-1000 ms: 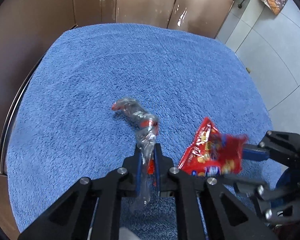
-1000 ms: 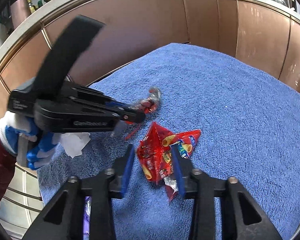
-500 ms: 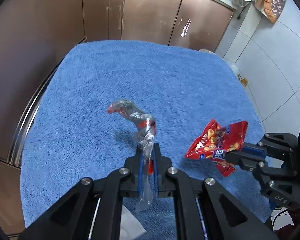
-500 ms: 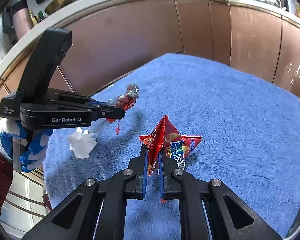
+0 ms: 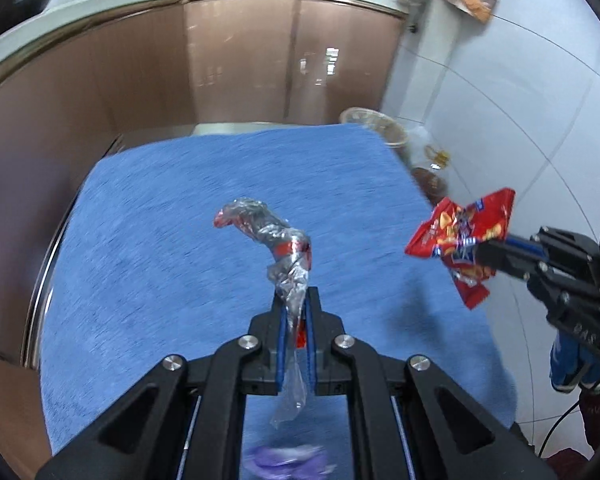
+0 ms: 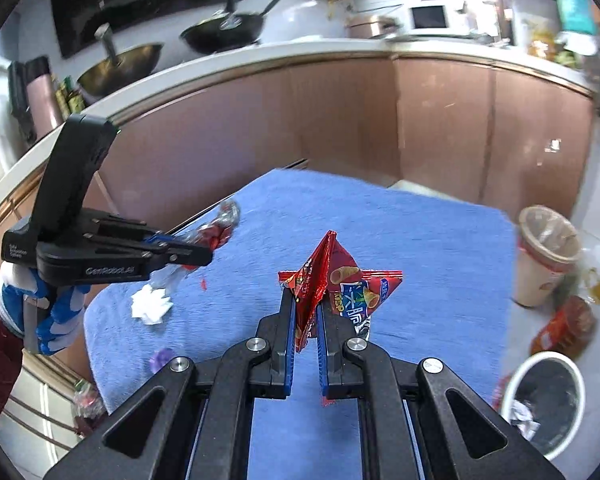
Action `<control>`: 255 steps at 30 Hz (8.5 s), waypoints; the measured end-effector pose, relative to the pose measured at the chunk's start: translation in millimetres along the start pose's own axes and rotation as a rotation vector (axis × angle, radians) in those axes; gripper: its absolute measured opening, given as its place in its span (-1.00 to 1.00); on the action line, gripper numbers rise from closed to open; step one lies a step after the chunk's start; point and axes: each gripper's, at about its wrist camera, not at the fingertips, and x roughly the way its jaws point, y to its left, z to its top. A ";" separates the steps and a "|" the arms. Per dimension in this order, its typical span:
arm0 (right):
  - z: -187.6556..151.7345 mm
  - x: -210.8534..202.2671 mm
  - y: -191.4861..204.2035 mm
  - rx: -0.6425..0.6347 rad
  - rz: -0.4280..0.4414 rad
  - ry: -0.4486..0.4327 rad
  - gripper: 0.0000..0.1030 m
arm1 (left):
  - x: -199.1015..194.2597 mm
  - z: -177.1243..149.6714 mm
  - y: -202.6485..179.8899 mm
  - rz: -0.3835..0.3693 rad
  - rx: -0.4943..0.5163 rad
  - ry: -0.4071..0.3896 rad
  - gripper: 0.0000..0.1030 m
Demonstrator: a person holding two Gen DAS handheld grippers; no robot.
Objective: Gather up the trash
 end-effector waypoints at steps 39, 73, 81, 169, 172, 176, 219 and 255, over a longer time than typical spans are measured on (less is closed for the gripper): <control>-151.6 18.1 -369.5 0.494 -0.487 0.174 -0.79 | 350.6 84.7 -345.1 -0.262 0.224 0.419 -0.83; -116.0 -26.5 -307.0 0.433 -0.529 0.084 -0.19 | 220.6 97.5 -287.0 -0.310 0.004 0.114 -0.24; -93.1 -65.6 -247.3 0.372 -0.501 0.007 -0.12 | 135.5 75.6 -272.0 -0.187 0.043 -0.066 -0.24; -85.9 -19.4 -76.1 0.052 -0.077 0.079 -0.34 | 28.2 -43.6 -66.1 -0.019 -0.013 -0.091 -0.80; -95.0 -37.2 -126.8 0.122 -0.196 0.076 -0.34 | 55.0 -16.5 -115.6 -0.089 0.047 -0.063 -0.80; -118.6 -49.9 -195.6 0.230 -0.336 0.088 -0.34 | 93.5 18.7 -183.9 -0.161 0.137 -0.024 -0.80; -163.9 -38.4 -292.9 0.457 -0.547 0.113 0.30 | 212.0 66.5 -307.0 -0.227 0.066 0.019 -0.12; -94.5 -140.2 -51.4 0.166 -0.527 -0.204 0.99 | -60.4 -70.3 -179.8 0.326 -0.054 -0.516 0.67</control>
